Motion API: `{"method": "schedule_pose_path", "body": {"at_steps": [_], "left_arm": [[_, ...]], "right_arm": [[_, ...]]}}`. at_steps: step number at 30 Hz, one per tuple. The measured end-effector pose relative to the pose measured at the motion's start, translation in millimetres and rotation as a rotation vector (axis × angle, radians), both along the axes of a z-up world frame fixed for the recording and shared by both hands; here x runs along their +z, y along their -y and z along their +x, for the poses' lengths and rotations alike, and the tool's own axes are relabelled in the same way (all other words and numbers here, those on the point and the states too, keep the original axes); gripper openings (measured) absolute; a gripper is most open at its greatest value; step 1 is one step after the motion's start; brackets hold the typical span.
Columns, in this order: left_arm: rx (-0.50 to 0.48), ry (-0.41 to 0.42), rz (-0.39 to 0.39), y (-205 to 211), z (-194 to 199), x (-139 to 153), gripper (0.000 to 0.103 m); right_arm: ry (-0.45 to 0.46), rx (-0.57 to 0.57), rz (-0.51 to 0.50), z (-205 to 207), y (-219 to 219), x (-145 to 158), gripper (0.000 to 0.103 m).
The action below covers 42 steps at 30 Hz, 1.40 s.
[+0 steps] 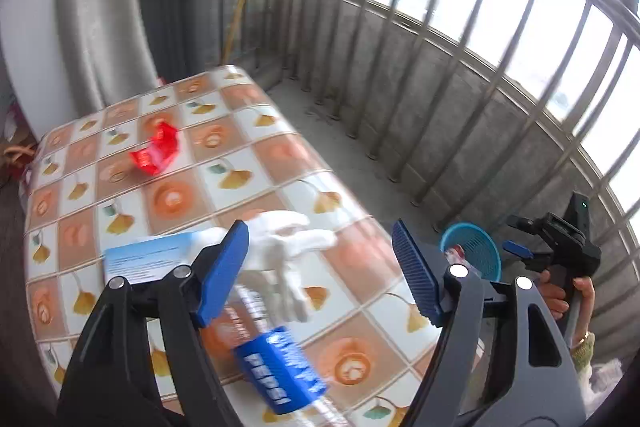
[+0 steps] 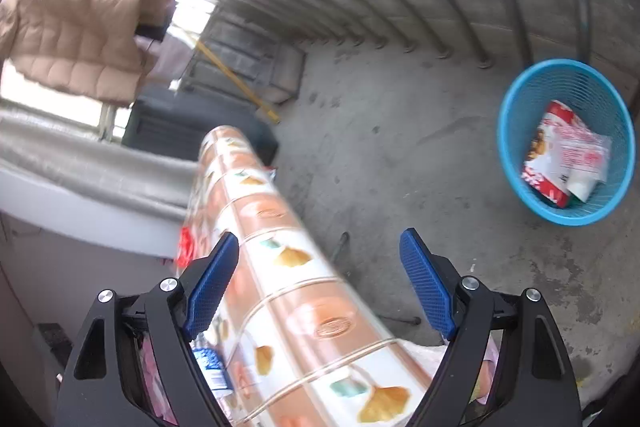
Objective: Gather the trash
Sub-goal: 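Move both grippers back over the table, then grasp the red wrapper with the left gripper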
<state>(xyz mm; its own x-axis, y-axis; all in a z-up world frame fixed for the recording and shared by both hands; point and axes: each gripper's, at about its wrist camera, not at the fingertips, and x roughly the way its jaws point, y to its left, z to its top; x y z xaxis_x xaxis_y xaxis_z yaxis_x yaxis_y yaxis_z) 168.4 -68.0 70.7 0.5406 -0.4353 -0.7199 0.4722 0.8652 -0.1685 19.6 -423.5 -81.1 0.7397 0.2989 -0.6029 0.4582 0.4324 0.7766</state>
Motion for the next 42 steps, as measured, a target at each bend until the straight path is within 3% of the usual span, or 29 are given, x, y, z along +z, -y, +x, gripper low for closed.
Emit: {"method": "schedule_pose_path", "body": {"at_steps": [3, 6, 11, 13, 18, 22, 25, 32, 42], "left_arm": [[0.144, -0.029, -0.048, -61, 28, -3, 0.07], [0.229, -0.103, -0.132, -111, 55, -16, 0.07], [0.314, -0.322, -0.369, -156, 104, -63, 0.07], [0.346, -0.369, -0.408, -157, 124, -79, 0.07], [0.399, -0.425, -0.455, -156, 177, -105, 0.067], [0.451, -0.457, -0.503, -158, 213, -123, 0.061], [0.507, -0.463, -0.495, -159, 234, -136, 0.055], [0.543, -0.497, -0.511, -153, 256, -163, 0.035], [0.539, -0.494, -0.53, -150, 263, -176, 0.008]], "right_arm": [[0.04, 0.086, 0.016, 22, -26, 17, 0.08], [0.066, 0.183, 0.047, 49, -58, 27, 0.08], [0.031, 0.342, 0.066, 96, -123, 29, 0.08], [0.019, 0.397, 0.087, 112, -145, 26, 0.08], [0.007, 0.489, 0.093, 139, -191, 27, 0.08], [0.012, 0.515, 0.115, 151, -206, 27, 0.08], [0.015, 0.522, 0.141, 157, -211, 26, 0.08], [0.01, 0.527, 0.227, 168, -215, 17, 0.08], [0.011, 0.519, 0.3, 186, -221, 7, 0.08]]}}
